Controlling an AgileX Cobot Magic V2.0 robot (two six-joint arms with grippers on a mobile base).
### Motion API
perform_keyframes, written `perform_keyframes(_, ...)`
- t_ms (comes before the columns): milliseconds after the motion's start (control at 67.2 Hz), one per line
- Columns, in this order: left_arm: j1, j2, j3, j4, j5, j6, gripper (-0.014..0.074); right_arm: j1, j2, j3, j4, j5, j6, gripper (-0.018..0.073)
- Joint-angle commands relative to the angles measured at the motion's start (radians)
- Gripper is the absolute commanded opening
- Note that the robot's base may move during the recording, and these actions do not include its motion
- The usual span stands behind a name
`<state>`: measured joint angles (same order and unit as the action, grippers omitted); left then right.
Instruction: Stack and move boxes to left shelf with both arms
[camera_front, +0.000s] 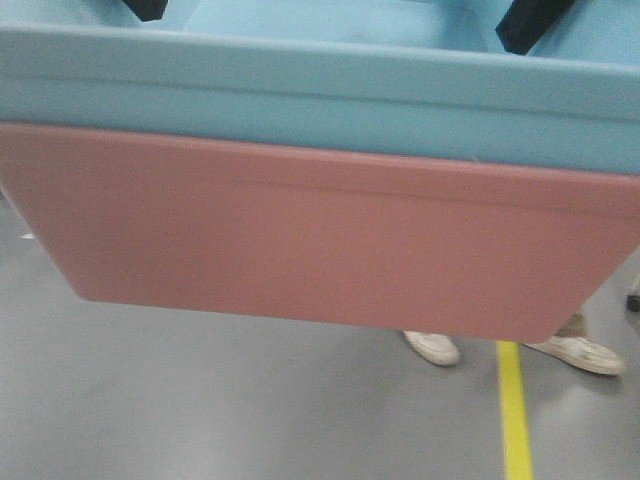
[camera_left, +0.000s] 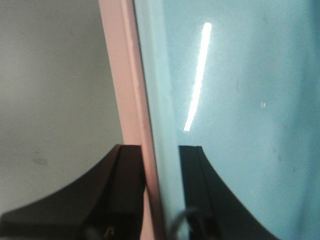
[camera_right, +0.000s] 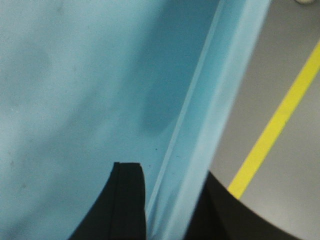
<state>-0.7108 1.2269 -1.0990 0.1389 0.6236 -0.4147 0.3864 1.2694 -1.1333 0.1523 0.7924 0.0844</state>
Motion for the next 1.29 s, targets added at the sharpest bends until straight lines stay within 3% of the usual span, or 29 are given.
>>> perform_keyframes(0,-0.014,-0.052,-0.039,-0.003,-0.101,0.051,-0.0005,-0.016,-0.035,-0.031,-0.056,-0.11,-0.035,0.0055)
perform_keyframes(1280,-0.015,-0.052,-0.039,-0.008,-0.101,0.051,-0.0005,-0.017,-0.035,-0.031,-0.056,-0.104,-0.035,0.0055)
